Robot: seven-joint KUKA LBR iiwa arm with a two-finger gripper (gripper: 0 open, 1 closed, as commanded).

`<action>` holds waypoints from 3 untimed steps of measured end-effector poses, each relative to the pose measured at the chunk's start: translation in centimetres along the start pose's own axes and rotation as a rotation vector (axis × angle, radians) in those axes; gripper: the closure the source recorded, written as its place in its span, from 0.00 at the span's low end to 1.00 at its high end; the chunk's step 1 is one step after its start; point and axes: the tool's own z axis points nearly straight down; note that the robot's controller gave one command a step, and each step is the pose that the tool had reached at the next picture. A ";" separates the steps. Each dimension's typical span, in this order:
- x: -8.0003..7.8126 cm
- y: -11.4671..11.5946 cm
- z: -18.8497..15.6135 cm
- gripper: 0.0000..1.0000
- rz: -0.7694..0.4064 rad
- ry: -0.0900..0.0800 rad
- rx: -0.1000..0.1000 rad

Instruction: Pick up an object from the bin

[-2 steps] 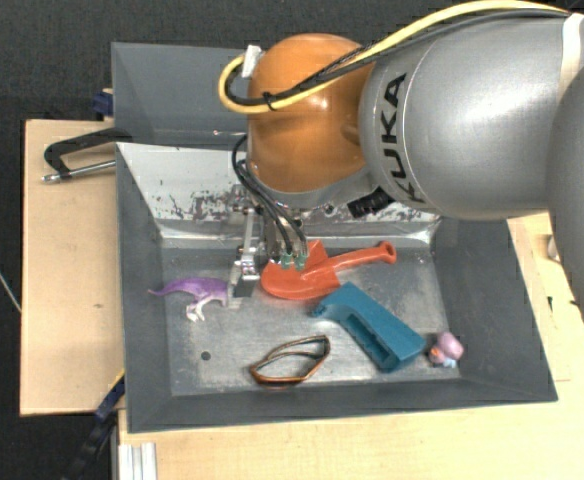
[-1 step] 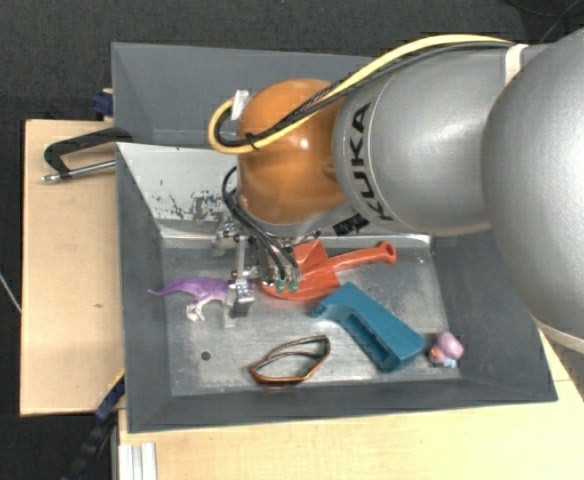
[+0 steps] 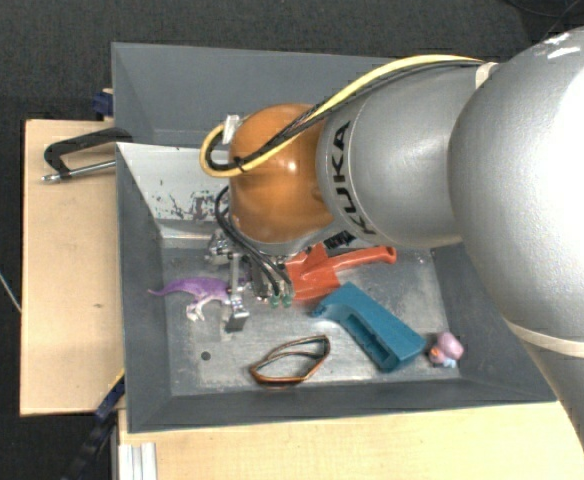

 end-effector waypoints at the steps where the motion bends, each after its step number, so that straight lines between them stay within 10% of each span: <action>1: -1.6 -1.5 -4.2 0.00 0.075 -0.010 -0.003; 2: -1.4 -1.1 2.7 0.00 -0.058 -0.009 -0.001; 3: -1.7 0.1 4.6 1.00 0.015 -0.011 -0.002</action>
Offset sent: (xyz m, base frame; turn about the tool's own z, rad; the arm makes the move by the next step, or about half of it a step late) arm 0.0118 -0.0089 -0.0513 -0.0858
